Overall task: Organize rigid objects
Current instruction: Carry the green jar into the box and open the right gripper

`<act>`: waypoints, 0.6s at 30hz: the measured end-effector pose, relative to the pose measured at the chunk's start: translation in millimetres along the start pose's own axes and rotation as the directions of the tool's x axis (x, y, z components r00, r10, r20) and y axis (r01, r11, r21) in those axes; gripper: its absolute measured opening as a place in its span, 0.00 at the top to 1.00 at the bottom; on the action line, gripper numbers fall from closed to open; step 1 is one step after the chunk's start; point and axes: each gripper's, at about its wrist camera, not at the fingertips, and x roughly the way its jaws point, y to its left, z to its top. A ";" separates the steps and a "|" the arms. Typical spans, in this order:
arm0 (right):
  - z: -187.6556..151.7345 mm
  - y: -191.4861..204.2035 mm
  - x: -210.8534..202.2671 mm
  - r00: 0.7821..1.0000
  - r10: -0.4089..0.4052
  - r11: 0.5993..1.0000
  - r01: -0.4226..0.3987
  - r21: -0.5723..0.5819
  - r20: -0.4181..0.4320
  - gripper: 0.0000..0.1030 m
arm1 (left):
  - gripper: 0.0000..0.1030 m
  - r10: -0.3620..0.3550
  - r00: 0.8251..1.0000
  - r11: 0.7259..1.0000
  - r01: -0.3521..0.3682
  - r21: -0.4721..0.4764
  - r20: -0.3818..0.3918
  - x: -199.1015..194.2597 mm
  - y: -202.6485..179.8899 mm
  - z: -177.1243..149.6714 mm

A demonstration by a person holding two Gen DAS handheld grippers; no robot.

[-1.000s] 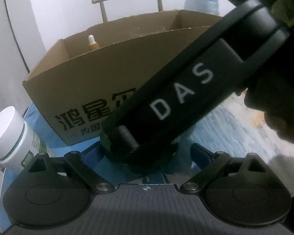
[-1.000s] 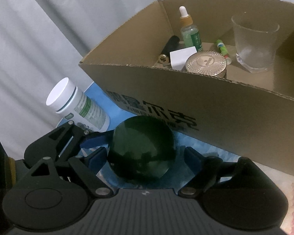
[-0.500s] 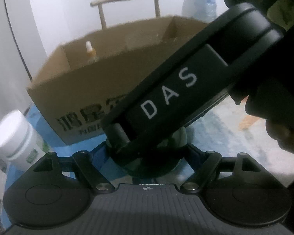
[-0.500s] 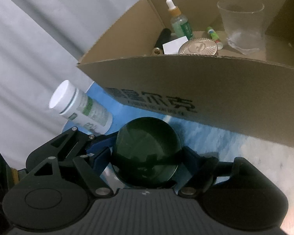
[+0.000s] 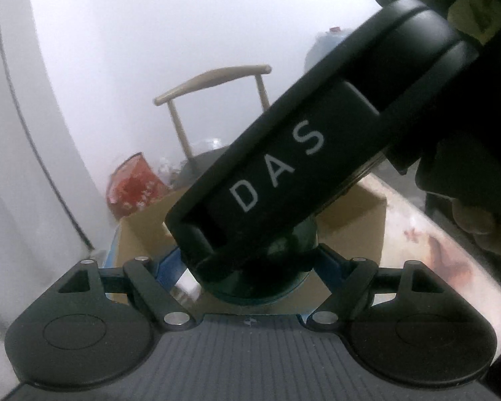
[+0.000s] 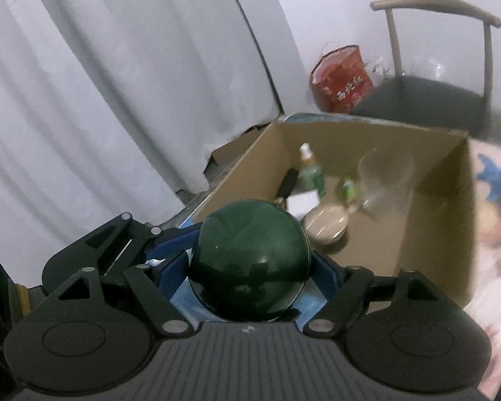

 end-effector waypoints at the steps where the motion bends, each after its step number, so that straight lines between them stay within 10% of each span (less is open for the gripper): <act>1: 8.5 -6.0 0.5 1.000 -0.007 1.000 0.007 0.008 -0.009 0.20 | 0.21 -0.019 1.000 1.000 0.019 -0.006 -0.020 9.6 2.0 7.4; 8: 53.0 -74.8 47.0 0.980 -0.028 0.990 0.055 0.131 -0.199 0.20 | 0.21 -0.198 0.954 0.978 0.176 -0.114 -0.223 100.5 14.8 36.1; 10: 59.5 -92.9 64.7 0.965 -0.026 0.985 0.069 0.157 -0.262 0.20 | 0.21 -0.238 0.934 0.966 0.200 -0.164 -0.265 31.6 -21.8 -1.6; 18: 72.8 -117.2 106.6 0.915 -0.038 0.990 0.089 0.109 -0.403 0.21 | 0.21 -0.262 0.902 0.958 0.202 -0.204 -0.342 71.1 1.0 -24.5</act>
